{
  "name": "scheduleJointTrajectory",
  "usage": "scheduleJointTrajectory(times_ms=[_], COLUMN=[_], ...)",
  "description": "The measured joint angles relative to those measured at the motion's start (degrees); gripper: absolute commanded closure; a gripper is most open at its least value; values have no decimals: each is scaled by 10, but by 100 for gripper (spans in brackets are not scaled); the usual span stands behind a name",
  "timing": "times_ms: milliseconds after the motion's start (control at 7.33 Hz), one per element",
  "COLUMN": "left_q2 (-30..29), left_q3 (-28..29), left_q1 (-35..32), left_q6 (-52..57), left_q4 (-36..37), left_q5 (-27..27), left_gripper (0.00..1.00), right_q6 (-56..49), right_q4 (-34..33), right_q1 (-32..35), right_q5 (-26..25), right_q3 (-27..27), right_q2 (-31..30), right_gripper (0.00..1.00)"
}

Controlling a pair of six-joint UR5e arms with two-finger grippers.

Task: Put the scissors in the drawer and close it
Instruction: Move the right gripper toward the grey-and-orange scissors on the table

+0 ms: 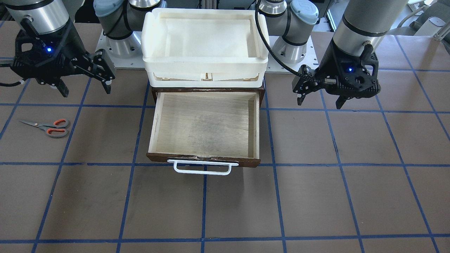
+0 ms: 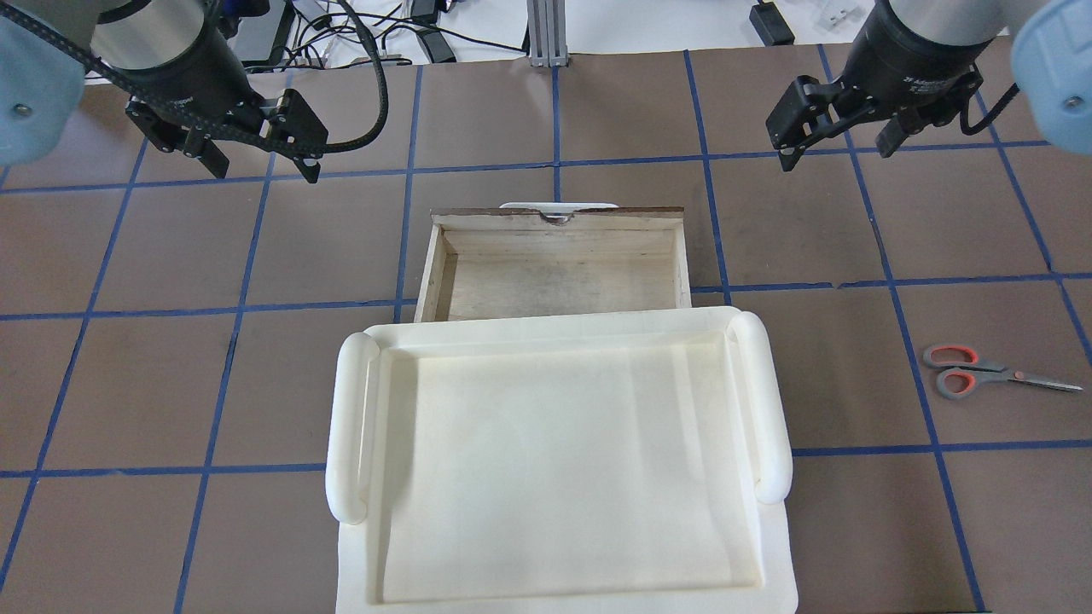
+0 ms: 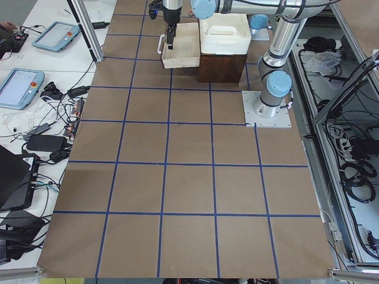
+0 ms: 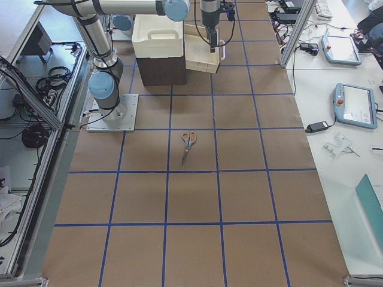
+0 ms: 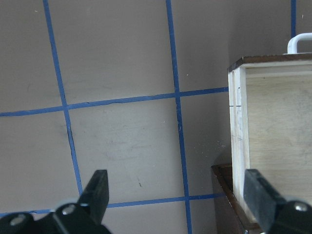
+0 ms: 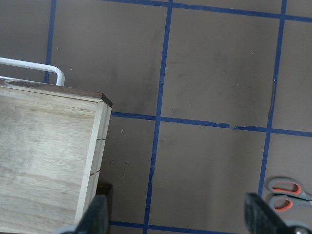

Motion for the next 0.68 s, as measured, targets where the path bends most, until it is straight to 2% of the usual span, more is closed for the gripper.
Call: scheduleJointTrajectory(times_ms=[409, 682], left_q2=[-53, -105], left_q3=[20, 38], left_q1=[-9, -24], left_q6=[6, 7], left_q4=[58, 78], left_q5=[-34, -51], left_gripper=[0, 0], right_q6=[1, 0], right_q4=[2, 37], right_q1=[-2, -3], right_q5=[-1, -3], right_q3=[0, 2], right_q2=[7, 16], right_gripper=[0, 0])
